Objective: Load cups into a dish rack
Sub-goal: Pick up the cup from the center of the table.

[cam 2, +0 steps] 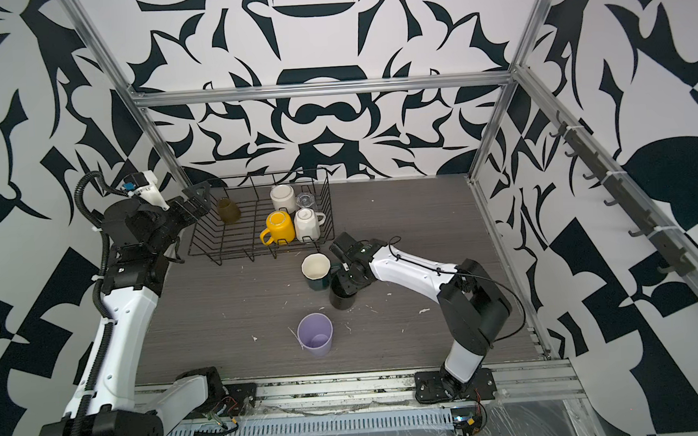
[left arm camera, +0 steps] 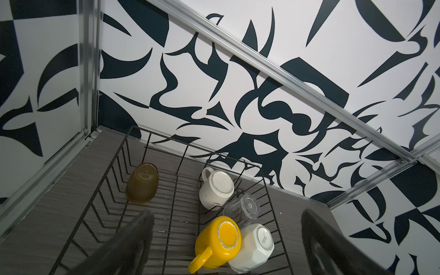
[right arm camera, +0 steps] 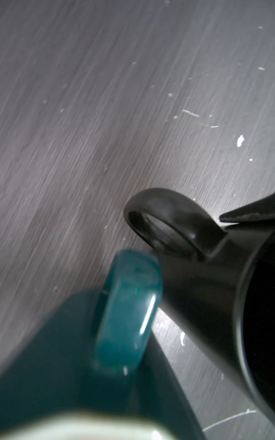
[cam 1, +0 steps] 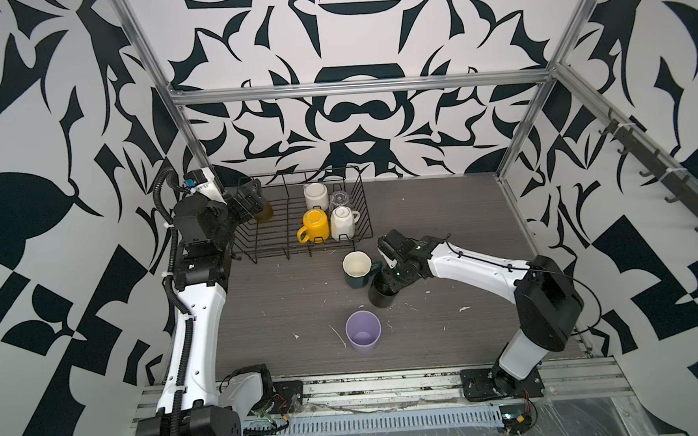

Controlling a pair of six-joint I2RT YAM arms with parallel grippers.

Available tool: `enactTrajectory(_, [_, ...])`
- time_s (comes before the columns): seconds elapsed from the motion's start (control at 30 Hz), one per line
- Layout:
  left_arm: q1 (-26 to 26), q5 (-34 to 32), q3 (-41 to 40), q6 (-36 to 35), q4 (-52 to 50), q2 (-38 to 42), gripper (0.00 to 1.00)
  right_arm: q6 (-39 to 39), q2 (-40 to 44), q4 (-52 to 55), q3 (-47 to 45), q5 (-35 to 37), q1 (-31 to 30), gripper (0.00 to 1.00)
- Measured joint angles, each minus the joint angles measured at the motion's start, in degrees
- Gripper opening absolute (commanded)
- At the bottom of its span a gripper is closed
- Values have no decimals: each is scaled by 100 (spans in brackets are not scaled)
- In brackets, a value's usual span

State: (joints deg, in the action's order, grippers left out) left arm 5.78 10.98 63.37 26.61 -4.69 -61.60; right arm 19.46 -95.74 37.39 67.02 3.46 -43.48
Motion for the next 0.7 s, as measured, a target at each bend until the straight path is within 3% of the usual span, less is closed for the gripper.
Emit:
enactTrajectory(0.23, [0,-2,-9,42,-44,48,99,-9,214,317,-94,219,0,0])
enactTrajectory(0.4, [0,109,-92,42,-11,55,99,-7,892,649,-372,256,120,0])
enactTrajectory(0.7, [0,804,-697,188,669,181,100,-144,2264,737,-409,-579,1694,0])
